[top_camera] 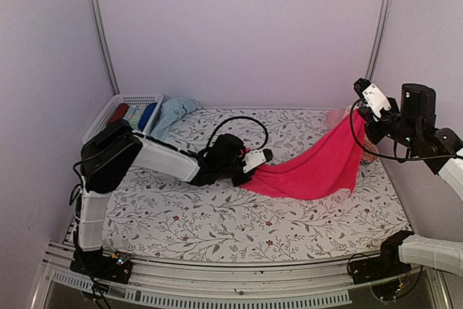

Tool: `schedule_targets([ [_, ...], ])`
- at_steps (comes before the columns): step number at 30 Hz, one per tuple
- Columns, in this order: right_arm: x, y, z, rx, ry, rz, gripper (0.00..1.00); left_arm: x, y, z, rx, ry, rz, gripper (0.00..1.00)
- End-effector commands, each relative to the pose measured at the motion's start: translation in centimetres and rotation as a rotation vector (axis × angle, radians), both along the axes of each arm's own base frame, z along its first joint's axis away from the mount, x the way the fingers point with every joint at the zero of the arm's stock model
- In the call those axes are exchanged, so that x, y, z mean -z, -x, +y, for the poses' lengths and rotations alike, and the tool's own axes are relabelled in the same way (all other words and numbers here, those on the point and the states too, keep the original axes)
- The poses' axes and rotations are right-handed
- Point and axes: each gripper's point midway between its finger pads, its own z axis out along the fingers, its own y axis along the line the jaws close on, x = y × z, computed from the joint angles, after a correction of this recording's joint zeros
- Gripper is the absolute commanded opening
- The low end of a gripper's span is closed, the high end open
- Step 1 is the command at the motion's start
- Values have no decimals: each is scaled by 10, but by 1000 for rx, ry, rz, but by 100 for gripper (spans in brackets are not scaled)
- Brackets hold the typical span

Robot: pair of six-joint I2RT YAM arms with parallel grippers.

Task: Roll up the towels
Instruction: Pick up the towel from the center of the board, then flatten out the towel at the center of the board.

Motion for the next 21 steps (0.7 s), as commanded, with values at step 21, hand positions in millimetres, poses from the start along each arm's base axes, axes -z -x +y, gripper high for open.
schedule_targets([
  [21,-28,27,35,-236,-126,-79,2,-204,76,85,-353,161,-209,0],
])
